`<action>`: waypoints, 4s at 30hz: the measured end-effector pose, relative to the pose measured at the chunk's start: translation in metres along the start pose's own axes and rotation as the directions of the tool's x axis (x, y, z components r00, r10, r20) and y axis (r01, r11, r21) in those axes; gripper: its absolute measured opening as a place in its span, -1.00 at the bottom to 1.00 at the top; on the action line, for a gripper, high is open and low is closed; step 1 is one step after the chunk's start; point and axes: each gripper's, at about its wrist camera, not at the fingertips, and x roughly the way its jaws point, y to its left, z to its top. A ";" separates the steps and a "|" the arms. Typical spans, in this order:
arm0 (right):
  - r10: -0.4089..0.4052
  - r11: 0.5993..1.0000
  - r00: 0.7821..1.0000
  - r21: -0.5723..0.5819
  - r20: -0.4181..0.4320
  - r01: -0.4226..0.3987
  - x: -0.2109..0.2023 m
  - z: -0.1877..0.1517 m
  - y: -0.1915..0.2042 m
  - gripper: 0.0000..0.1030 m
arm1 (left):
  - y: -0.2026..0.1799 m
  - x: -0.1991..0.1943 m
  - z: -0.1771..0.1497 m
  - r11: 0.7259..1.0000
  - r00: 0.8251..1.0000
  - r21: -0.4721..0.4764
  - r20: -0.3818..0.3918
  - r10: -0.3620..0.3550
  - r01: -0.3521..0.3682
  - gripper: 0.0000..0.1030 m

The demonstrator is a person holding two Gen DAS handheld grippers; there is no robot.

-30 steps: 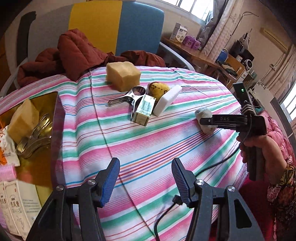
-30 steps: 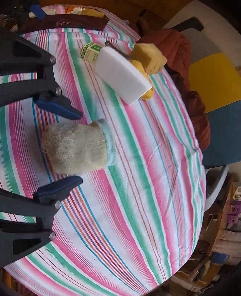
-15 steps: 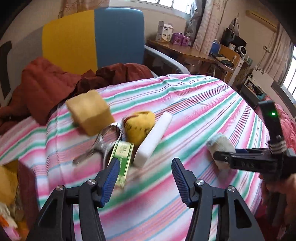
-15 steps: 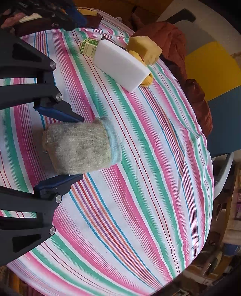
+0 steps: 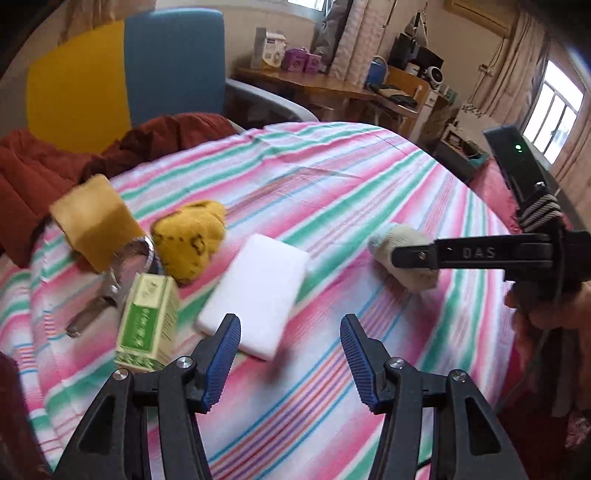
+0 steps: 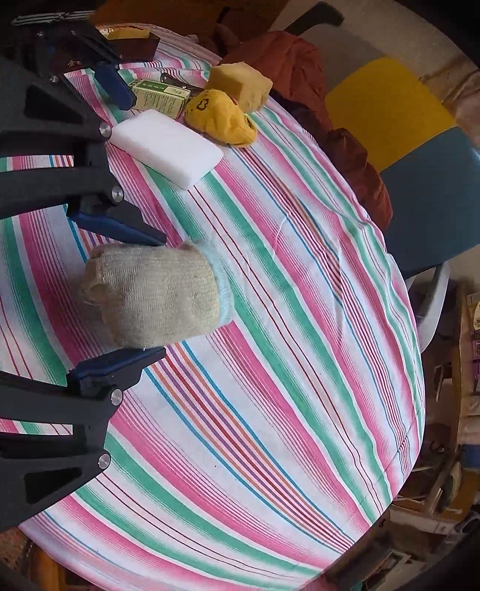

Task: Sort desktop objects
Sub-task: 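Lower the left tool onto the white sponge block and grasp it while the right tool holds the sock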

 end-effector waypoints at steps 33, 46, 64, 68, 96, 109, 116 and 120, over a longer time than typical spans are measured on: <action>0.064 0.998 0.998 0.006 0.001 -0.064 0.000 0.003 0.002 0.06 | -0.018 0.052 0.026 0.958 0.978 0.227 -0.073 0.194 -0.173 0.33; 0.090 0.996 0.996 0.007 0.004 -0.090 -0.002 0.004 0.004 0.06 | -0.004 0.061 0.016 0.972 0.977 0.133 -0.071 0.203 -0.193 0.08; 0.017 0.994 0.997 -0.104 -0.076 -0.025 0.011 -0.006 0.017 0.04 | 0.005 0.056 0.023 0.979 0.976 0.073 -0.097 0.196 -0.190 0.29; 0.033 0.994 0.996 -0.103 -0.084 -0.041 0.011 -0.006 0.019 0.04 | -0.004 0.051 0.015 0.976 0.977 0.108 -0.079 0.196 -0.187 0.26; 0.134 0.991 0.989 -0.004 -0.062 -0.135 0.008 0.000 0.009 0.04 | -0.016 0.059 0.014 0.949 0.981 0.284 -0.099 0.168 -0.134 0.31; 0.137 0.990 0.989 -0.016 -0.057 -0.138 0.006 -0.003 0.010 0.04 | -0.017 0.022 0.000 0.973 0.991 0.189 -0.003 0.133 -0.130 -0.37; 0.137 0.990 0.989 -0.037 -0.056 -0.139 0.004 -0.006 0.012 0.04 | -0.005 -0.011 -0.016 0.992 0.996 0.097 0.044 0.078 -0.082 -0.51; 0.162 0.985 0.986 -0.046 -0.032 -0.164 -0.001 -0.005 0.014 0.04 | 0.010 -0.029 -0.025 1.000 0.997 -0.010 0.077 0.029 -0.028 -0.54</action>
